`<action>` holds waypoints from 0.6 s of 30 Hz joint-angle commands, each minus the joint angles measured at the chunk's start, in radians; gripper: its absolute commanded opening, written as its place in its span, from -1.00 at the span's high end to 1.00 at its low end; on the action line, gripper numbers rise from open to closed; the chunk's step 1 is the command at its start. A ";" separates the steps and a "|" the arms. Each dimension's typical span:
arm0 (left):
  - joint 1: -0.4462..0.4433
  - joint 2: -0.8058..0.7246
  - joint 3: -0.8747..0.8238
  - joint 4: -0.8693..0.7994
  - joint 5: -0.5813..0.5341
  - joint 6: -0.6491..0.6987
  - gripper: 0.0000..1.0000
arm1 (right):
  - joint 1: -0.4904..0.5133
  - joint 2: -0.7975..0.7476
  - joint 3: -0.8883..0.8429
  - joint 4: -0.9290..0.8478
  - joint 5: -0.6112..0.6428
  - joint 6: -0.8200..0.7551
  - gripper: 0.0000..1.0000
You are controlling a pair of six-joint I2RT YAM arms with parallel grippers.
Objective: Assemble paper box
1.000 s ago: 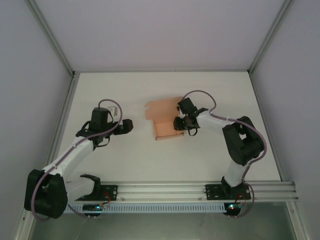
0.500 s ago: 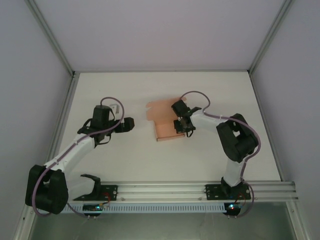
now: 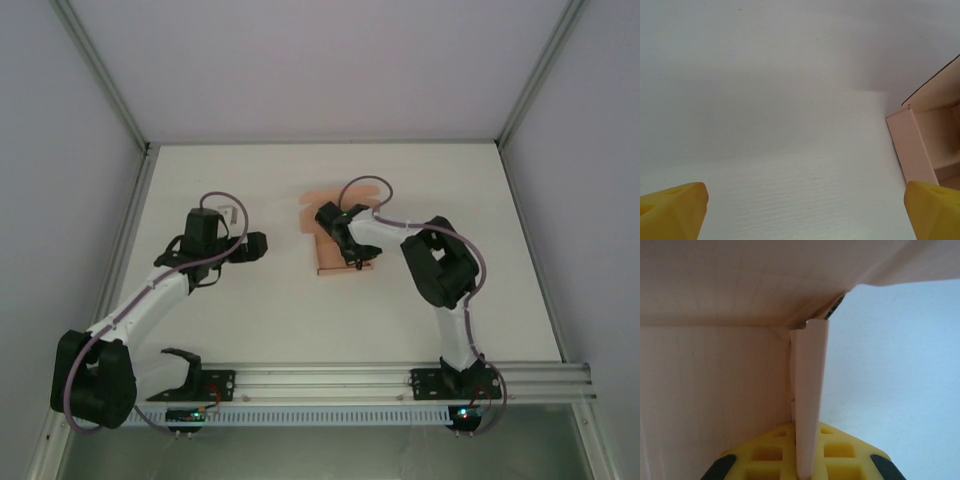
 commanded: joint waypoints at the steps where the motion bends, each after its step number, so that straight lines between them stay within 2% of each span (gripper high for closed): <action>1: -0.009 -0.012 0.032 -0.011 -0.017 0.022 -0.99 | 0.001 0.103 -0.015 -0.130 0.019 0.018 1.00; 7: -0.009 -0.011 0.034 -0.019 -0.012 0.022 -0.99 | -0.009 0.087 -0.027 -0.084 0.040 0.036 1.00; 11: -0.010 -0.010 0.038 -0.014 0.001 0.022 -0.99 | -0.023 0.004 -0.103 0.073 -0.092 -0.007 1.00; 12: -0.011 -0.011 0.040 -0.016 0.001 0.021 -0.99 | -0.024 -0.029 -0.131 0.128 -0.129 -0.012 0.83; 13: -0.011 -0.012 0.042 -0.017 0.004 0.019 -0.99 | -0.026 -0.060 -0.156 0.171 -0.161 -0.014 0.77; 16: -0.015 -0.016 0.046 -0.017 0.011 0.015 -0.99 | -0.036 -0.144 -0.221 0.287 -0.221 -0.012 0.74; 18: -0.018 -0.015 0.046 -0.017 0.012 0.013 -0.99 | -0.043 -0.191 -0.256 0.332 -0.247 -0.012 0.61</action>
